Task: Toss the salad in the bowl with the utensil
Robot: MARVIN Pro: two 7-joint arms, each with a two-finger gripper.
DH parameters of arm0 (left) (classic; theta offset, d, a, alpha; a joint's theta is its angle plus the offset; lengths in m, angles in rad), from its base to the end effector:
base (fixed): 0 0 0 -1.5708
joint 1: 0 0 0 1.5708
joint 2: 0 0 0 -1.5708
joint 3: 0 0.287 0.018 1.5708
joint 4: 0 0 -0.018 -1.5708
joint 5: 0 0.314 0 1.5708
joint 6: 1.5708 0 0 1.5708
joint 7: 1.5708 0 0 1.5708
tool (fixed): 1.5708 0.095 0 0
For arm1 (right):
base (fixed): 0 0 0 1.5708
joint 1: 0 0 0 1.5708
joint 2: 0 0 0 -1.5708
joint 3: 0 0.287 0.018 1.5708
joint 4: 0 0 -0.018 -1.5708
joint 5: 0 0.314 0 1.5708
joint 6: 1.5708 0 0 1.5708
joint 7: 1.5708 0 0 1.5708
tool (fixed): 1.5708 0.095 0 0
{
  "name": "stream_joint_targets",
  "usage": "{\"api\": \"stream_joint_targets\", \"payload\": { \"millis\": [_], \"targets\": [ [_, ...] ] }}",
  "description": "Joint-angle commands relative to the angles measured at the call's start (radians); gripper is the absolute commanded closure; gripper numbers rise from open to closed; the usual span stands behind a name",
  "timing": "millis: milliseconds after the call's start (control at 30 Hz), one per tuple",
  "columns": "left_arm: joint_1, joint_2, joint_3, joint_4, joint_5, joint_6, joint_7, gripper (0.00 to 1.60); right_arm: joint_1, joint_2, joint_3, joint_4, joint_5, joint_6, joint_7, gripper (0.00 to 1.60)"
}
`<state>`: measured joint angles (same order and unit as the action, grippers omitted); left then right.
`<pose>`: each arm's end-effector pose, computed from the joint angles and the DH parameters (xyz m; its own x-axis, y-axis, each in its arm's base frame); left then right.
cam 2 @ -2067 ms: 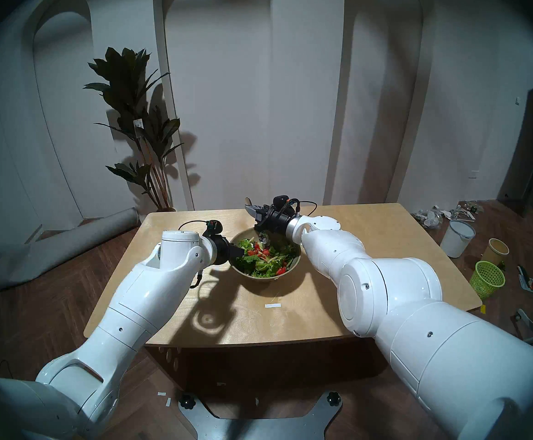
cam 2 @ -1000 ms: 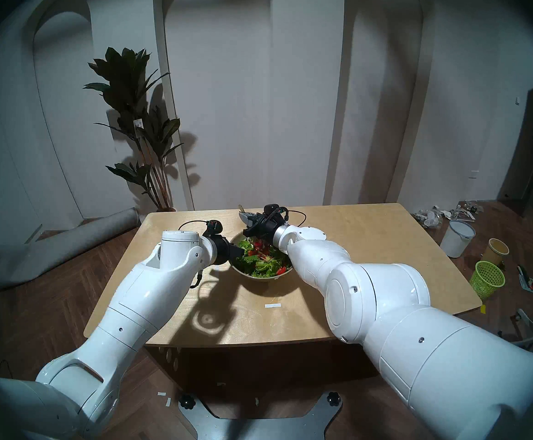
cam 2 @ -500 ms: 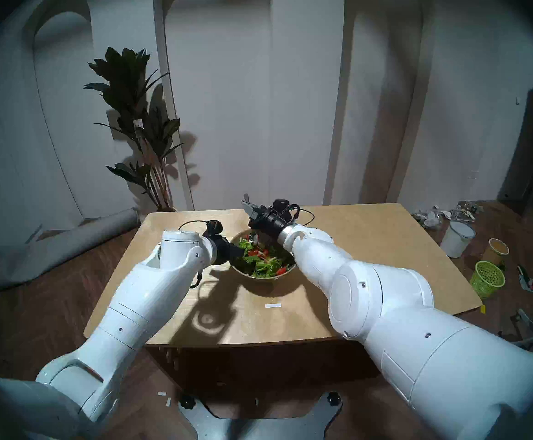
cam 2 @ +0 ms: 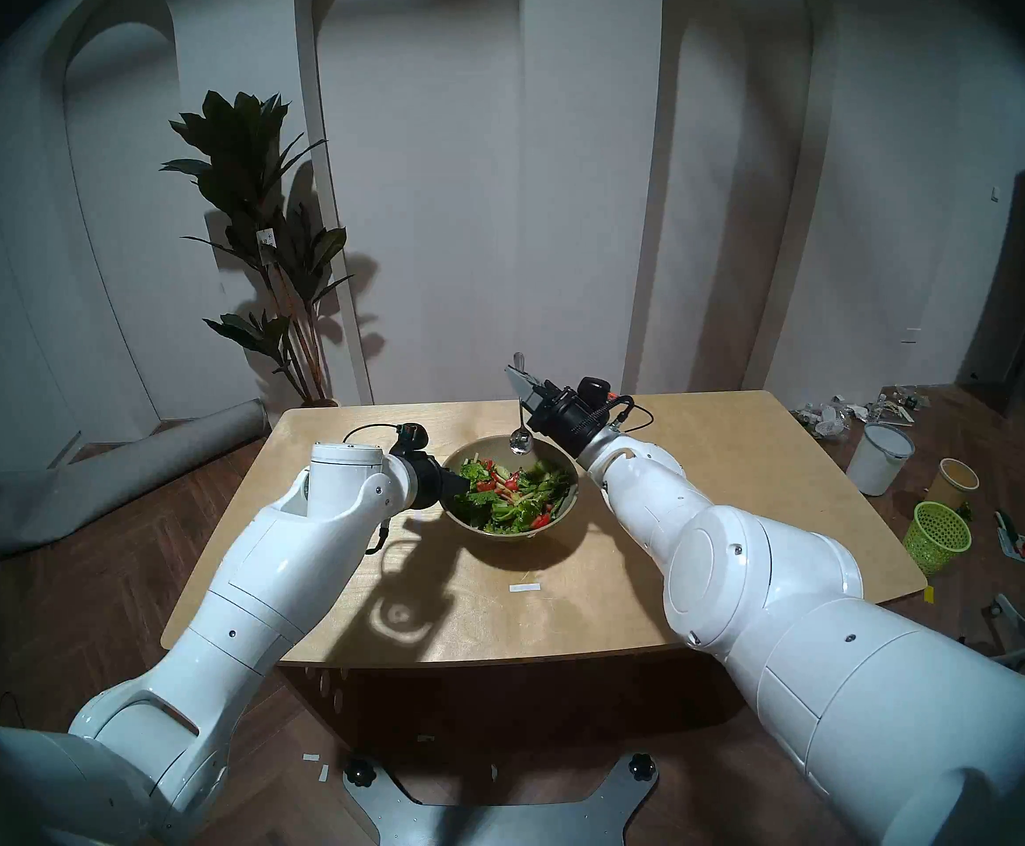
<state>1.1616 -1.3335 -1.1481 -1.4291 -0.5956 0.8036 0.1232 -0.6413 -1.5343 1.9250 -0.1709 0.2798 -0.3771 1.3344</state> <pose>0.4888 -0.0787 -0.2803 0.6273 -0.0812 0.7745 -0.3004 -0.9428 0.1445 0.5618 0.0274 -0.2765 -0.0219 -0.5054 0.8626 0.8355 -0.4831 -0.2618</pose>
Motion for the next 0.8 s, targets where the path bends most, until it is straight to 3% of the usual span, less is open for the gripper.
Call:
{"api": "stream_joint_targets", "payload": {
  "millis": [0, 400, 767],
  "targets": [
    [-0.001, -0.002, -0.002, -0.006, -0.003, 0.001, -0.001, 1.60, -0.041, 0.020, 0.025, -0.054, 0.043, 0.012, 0.118, 1.60],
    [-0.002, -0.002, -0.001, -0.005, -0.002, 0.000, -0.001, 1.60, -0.090, 0.010, 0.087, -0.161, 0.104, -0.015, 0.149, 1.60],
    [-0.002, -0.002, -0.001, -0.004, -0.001, 0.000, -0.001, 1.60, -0.185, -0.036, 0.151, -0.245, 0.163, 0.012, 0.149, 1.60]
  ]
}}
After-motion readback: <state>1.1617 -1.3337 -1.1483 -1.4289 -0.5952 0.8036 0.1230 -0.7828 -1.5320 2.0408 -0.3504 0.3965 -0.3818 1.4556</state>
